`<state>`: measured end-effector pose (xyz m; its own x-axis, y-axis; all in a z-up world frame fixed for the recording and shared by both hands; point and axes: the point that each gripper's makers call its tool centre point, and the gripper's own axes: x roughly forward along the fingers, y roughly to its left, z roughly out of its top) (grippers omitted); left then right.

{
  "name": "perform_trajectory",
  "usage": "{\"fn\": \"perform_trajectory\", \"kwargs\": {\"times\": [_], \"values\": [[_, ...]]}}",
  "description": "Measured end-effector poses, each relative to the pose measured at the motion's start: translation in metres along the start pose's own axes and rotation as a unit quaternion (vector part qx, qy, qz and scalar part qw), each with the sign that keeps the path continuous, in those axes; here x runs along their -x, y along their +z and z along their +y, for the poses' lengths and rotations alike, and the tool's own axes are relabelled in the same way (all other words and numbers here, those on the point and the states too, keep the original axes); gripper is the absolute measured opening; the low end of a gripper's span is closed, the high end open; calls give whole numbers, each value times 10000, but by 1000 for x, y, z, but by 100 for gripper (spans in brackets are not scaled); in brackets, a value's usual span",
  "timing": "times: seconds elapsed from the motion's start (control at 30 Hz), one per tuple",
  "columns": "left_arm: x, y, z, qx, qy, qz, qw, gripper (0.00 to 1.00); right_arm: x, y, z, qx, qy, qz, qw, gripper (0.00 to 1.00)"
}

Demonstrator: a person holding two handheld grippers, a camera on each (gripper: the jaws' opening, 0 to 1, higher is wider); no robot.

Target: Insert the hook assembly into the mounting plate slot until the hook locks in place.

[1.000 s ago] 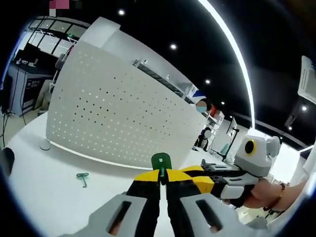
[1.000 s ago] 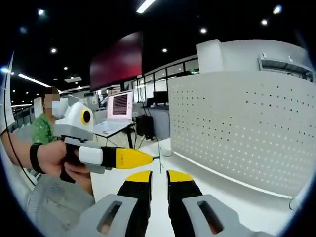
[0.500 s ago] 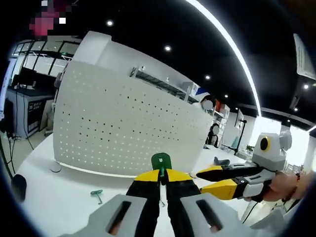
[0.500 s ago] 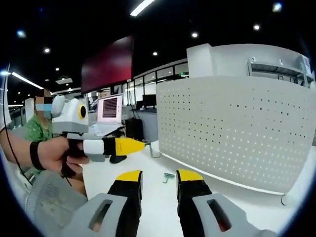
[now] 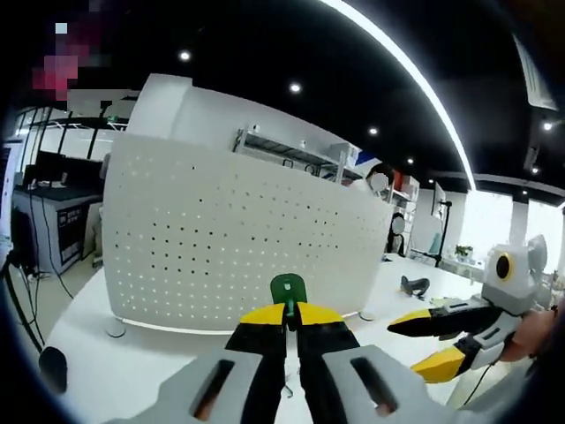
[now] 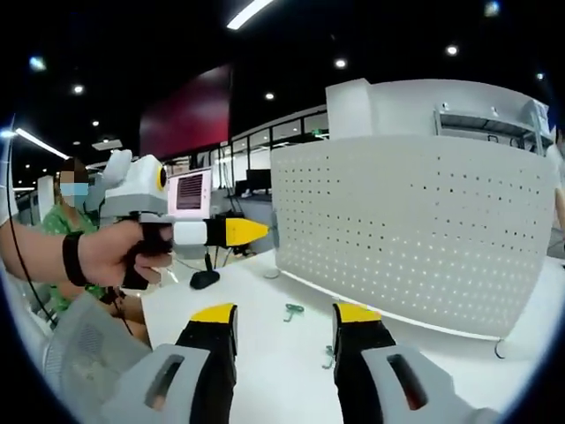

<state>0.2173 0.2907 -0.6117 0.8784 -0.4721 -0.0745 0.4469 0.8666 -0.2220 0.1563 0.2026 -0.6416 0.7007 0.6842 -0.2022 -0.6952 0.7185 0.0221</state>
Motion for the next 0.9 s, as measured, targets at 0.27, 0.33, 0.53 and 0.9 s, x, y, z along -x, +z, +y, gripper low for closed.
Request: {"fn": "perform_trajectory", "kwargs": {"times": [0.27, 0.33, 0.53, 0.9], "values": [[-13, 9, 2, -209, 49, -73, 9997, 3, 11, -2, -4, 31, -107, -43, 9999, 59], [-17, 10, 3, -326, 106, -54, 9994, 3, 15, -6, -7, -32, -144, 5, 9999, 59], [-29, 19, 9, -478, 195, -51, 9987, 3, 22, -13, -9, -161, -183, 18, 9997, 58], [-51, 37, 21, -871, 371, -86, 9955, 3, 29, -20, -16, -167, -237, 129, 9995, 59]]}}
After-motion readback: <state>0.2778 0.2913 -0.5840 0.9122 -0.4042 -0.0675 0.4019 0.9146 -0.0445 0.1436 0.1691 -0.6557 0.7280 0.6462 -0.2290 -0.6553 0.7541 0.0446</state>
